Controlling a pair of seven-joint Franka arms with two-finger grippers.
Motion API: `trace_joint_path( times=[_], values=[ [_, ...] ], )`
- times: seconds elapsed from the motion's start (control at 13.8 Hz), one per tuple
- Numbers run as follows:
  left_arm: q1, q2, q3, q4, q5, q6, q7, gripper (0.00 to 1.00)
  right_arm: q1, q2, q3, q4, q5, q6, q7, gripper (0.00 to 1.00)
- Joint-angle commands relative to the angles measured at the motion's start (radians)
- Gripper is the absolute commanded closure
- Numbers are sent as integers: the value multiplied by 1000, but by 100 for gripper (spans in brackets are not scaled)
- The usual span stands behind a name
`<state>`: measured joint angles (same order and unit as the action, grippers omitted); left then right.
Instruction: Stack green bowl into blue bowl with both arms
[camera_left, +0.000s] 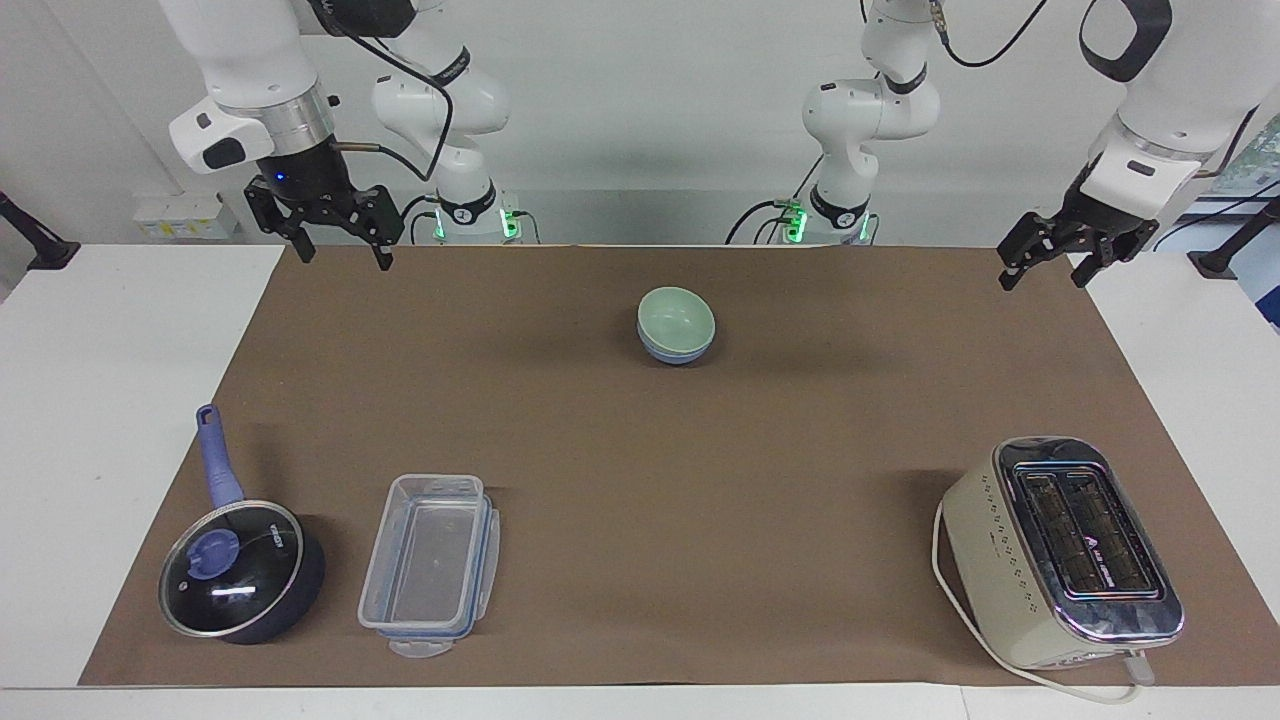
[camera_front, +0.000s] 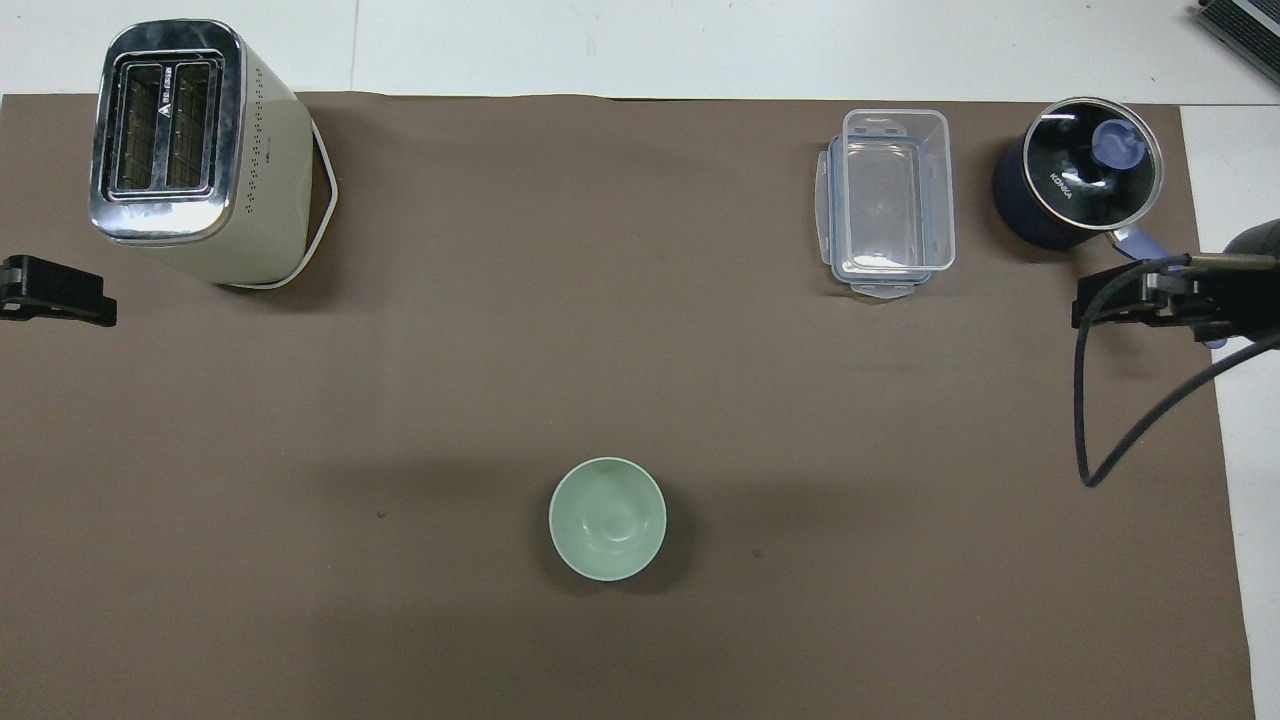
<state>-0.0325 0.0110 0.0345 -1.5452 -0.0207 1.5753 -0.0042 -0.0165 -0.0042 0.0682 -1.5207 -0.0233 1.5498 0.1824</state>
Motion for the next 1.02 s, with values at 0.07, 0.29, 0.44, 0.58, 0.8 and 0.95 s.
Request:
trace_joint_path(
  times=[0.07, 0.29, 0.44, 0.58, 0.8, 0.95],
  values=[
    [5, 12, -4, 27, 12, -24, -11, 0, -10, -8, 5, -16, 3, -10, -21, 0],
    [5, 11, -4, 25, 12, -24, -11, 0, -6, -22, 5, -42, 3, -13, -21, 0],
    [5, 11, -4, 27, 12, -24, -11, 0, -6, -22, 5, -50, 3, -13, -20, 0],
    [5, 12, -4, 27, 12, -24, -11, 0, -6, -22, 5, -49, 3, -11, -18, 0],
    [5, 11, -4, 27, 12, -24, -11, 0, -6, -22, 5, -49, 3, -13, -18, 0],
    [5, 11, -4, 27, 12, -24, -11, 0, -6, -22, 5, -49, 3, -14, -18, 0]
  ],
)
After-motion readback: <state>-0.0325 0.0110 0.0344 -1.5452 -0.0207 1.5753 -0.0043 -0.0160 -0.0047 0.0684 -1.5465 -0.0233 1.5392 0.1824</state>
